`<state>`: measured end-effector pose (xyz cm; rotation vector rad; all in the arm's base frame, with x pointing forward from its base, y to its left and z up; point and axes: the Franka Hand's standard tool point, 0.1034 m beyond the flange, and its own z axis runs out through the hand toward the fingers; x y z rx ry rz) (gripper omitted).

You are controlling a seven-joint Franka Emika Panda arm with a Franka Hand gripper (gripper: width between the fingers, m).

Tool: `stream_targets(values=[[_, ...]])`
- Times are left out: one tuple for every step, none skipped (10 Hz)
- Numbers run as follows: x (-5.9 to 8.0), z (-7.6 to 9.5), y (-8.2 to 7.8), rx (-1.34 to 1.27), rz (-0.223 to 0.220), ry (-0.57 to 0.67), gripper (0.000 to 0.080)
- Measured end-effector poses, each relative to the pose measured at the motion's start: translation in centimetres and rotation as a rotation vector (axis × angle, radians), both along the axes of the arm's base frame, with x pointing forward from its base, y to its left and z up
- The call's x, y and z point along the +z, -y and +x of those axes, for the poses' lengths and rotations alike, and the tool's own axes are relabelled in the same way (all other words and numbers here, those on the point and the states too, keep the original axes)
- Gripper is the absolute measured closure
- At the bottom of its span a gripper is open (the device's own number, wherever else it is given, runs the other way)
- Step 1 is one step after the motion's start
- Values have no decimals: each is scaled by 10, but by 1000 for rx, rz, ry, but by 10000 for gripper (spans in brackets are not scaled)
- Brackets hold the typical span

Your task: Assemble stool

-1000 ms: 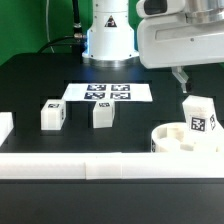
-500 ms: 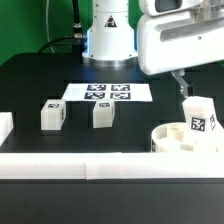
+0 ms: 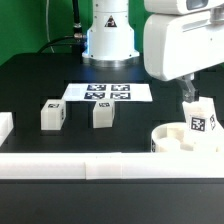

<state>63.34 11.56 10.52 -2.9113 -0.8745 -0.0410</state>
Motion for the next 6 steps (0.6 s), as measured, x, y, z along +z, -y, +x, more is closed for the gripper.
stream_targets(values=[[0,0,1,44,-2,5,151],[0,0,3,158,-5,16,151],[-2,2,4,245,-18,34,151],[-7,2,2,342,-36,58,151],[-11,2,1,389,-46,60,151],[-16,1,2,393,-47,54,151]])
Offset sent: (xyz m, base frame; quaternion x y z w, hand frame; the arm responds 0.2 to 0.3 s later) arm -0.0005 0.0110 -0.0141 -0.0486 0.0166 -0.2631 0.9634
